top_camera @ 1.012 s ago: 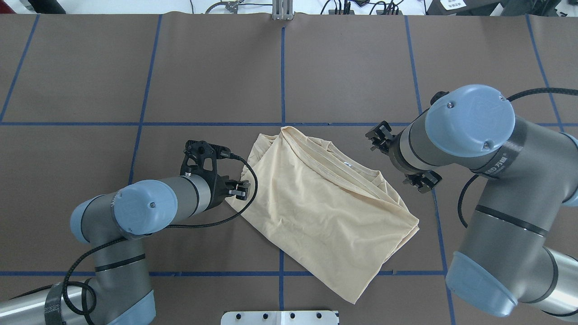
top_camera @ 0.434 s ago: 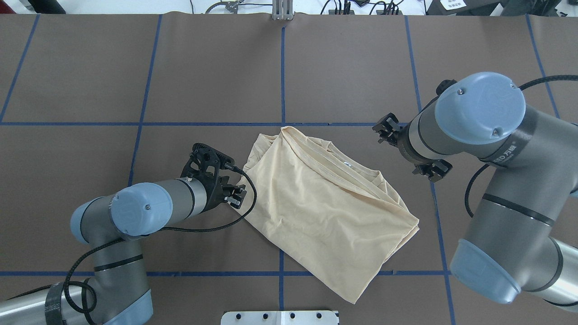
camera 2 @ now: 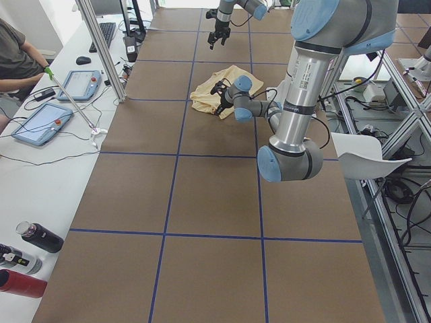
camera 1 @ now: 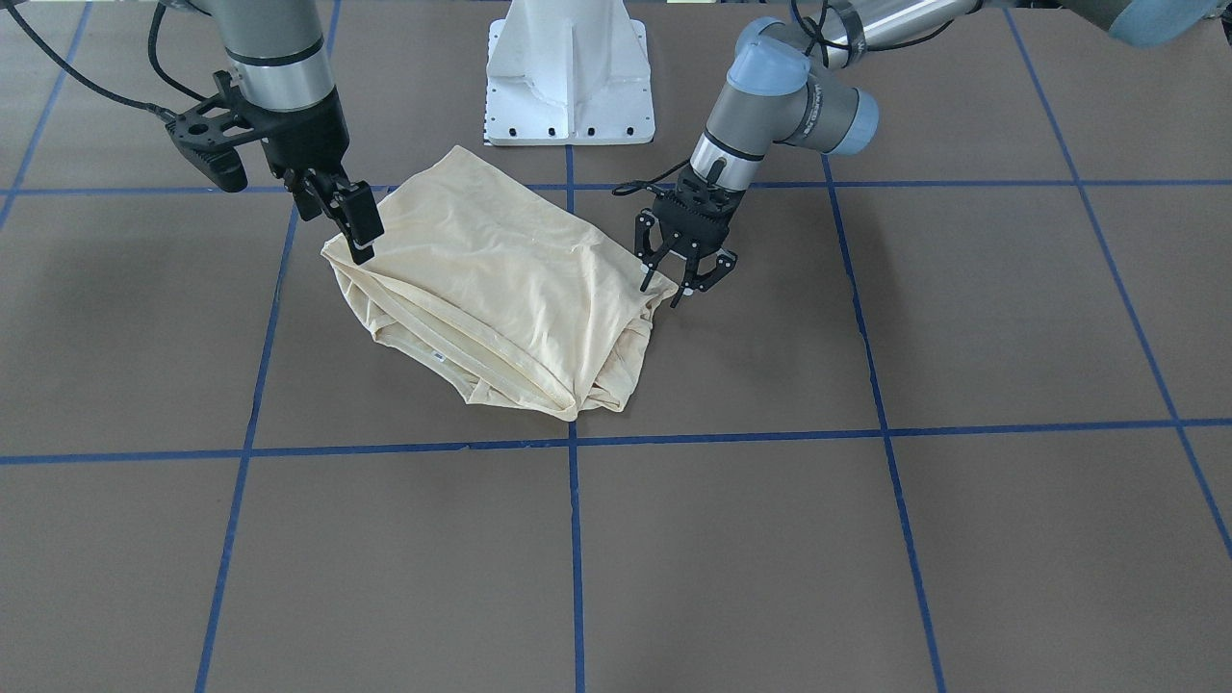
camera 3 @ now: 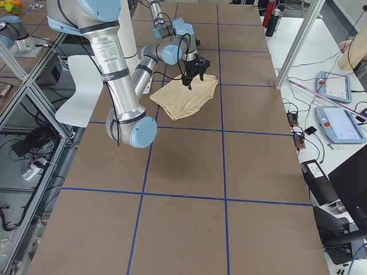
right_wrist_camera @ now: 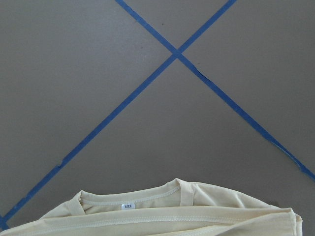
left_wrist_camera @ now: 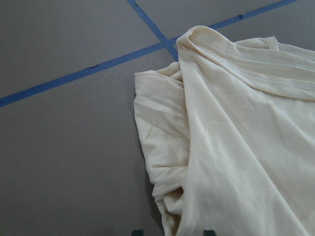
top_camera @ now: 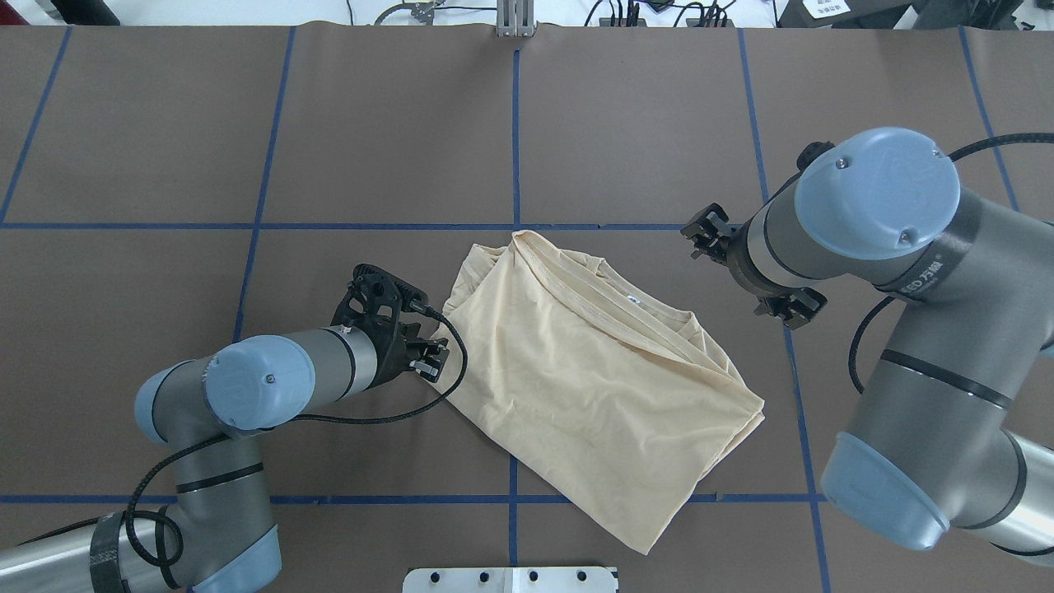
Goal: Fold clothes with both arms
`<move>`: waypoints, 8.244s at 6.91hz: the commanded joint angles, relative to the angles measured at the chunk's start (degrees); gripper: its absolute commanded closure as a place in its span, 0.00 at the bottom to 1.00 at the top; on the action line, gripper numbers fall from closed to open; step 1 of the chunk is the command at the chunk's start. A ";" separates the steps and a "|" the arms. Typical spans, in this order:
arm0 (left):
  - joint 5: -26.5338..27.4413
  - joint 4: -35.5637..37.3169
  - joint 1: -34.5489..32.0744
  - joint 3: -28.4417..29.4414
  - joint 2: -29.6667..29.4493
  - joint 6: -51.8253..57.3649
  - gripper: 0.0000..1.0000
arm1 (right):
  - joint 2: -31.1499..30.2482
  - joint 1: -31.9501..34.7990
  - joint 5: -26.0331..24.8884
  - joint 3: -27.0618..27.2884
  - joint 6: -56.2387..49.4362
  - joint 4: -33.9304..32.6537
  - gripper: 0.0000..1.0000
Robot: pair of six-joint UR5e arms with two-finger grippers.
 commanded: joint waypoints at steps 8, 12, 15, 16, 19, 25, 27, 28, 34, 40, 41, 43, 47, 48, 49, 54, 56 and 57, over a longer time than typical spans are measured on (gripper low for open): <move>-2.78 0.52 -5.06 -0.73 1.96 3.71 1.00 | 0.86 1.70 0.26 -1.33 0.40 -0.06 0.00; -10.39 -3.14 -19.73 21.43 -14.08 12.23 1.00 | 1.56 3.55 1.67 -1.60 0.31 -0.06 0.00; -10.52 -13.10 -23.37 44.69 -26.77 14.80 0.95 | 1.56 3.82 1.58 -2.56 0.14 0.12 0.00; -10.78 -13.10 -24.24 44.36 -26.71 14.63 0.01 | 2.26 3.82 1.58 -3.70 -0.04 0.64 0.00; -20.58 -10.22 -27.58 28.17 -15.86 13.76 0.00 | 4.99 0.58 1.41 -8.98 4.06 8.10 0.00; -34.60 -8.89 -29.26 4.03 2.74 -16.52 0.00 | 11.40 -14.26 -10.00 -20.65 28.69 21.29 0.01; -34.42 -8.88 -29.09 3.05 3.00 -18.86 0.00 | 11.41 -17.79 -13.09 -22.60 29.23 22.88 0.01; -34.34 -8.88 -29.09 2.79 3.00 -18.86 0.00 | 11.49 -18.15 -13.10 -24.17 29.23 23.49 0.02; -34.25 -8.88 -29.00 2.35 3.09 -20.44 0.00 | 10.88 -20.44 -13.54 -25.15 29.32 23.41 0.17; -34.33 -8.88 -29.00 1.91 3.88 -20.44 0.00 | 11.41 -20.88 -14.06 -25.77 29.49 23.50 1.00; -34.33 -8.88 -29.00 1.82 3.88 -20.44 0.00 | 11.41 -20.88 -14.24 -25.33 29.49 23.50 1.00; -34.25 -8.97 -28.82 1.03 4.14 -25.40 0.00 | 10.10 -20.79 -14.33 -23.15 29.41 22.97 1.00; -25.17 -9.06 -16.31 -10.19 10.71 -53.14 0.00 | 3.59 -21.06 -14.24 -14.79 29.40 22.79 1.00; -13.97 -8.97 -6.86 -12.48 11.87 -62.36 0.01 | 1.50 -21.32 -14.24 -13.04 29.40 22.79 1.00; -2.63 -8.80 1.85 -12.86 13.27 -68.28 0.04 | 0.43 -21.58 -14.15 -11.72 29.40 22.79 1.00; 5.22 3.41 8.88 -9.44 6.62 -77.57 0.21 | 0.24 -21.76 -14.06 -11.62 29.40 22.79 1.00; 5.22 3.42 8.88 -8.38 5.81 -77.75 0.27 | 0.24 -21.85 -14.06 -11.71 29.40 22.88 1.00; 5.22 3.60 8.97 -8.29 5.99 -77.75 0.29 | 0.24 -21.85 -14.06 -11.71 29.40 22.88 1.00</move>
